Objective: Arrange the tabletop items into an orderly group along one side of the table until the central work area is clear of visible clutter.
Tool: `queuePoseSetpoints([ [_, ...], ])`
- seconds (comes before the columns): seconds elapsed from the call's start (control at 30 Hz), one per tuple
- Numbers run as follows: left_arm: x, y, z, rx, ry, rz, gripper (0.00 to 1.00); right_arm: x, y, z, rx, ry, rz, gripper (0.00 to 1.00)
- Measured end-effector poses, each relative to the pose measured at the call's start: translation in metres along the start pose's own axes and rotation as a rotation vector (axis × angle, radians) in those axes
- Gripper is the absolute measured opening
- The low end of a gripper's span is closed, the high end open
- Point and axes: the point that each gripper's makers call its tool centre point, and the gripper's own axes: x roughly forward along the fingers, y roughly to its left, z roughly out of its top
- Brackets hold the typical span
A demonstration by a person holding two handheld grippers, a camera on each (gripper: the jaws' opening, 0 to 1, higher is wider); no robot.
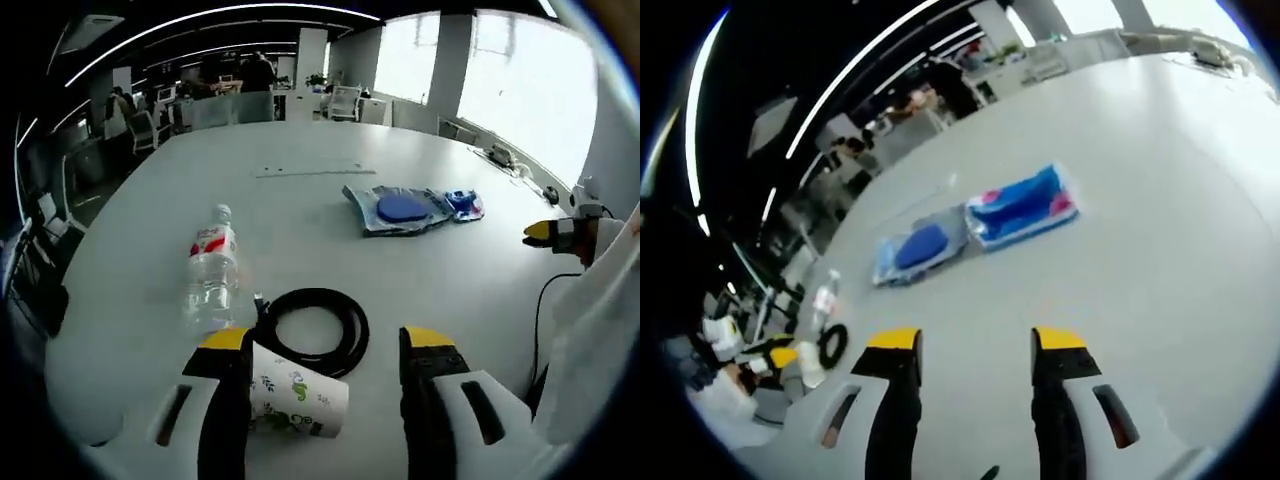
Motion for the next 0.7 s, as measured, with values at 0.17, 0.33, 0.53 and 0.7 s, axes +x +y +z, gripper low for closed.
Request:
queuePoseSetpoints([
  [0.17, -0.009, 0.022, -0.013, -0.068, 0.039, -0.05, 0.66, 0.0, 0.002, 0.0, -0.016, 0.008, 0.001, 0.39],
  [0.33, -0.004, 0.024, -0.013, -0.1, 0.072, -0.133, 0.52, 0.002, 0.004, -0.004, -0.032, 0.024, 0.005, 0.36],
  [0.53, 0.009, 0.016, -0.025, -0.205, 0.121, -0.185, 0.53, -0.001, 0.003, 0.0, -0.037, -0.008, -0.024, 0.33],
  [0.7, 0.007, 0.007, -0.025, -0.2, 0.111, -0.219, 0.09, -0.004, 0.001, -0.002, -0.033, -0.009, -0.034, 0.32],
])
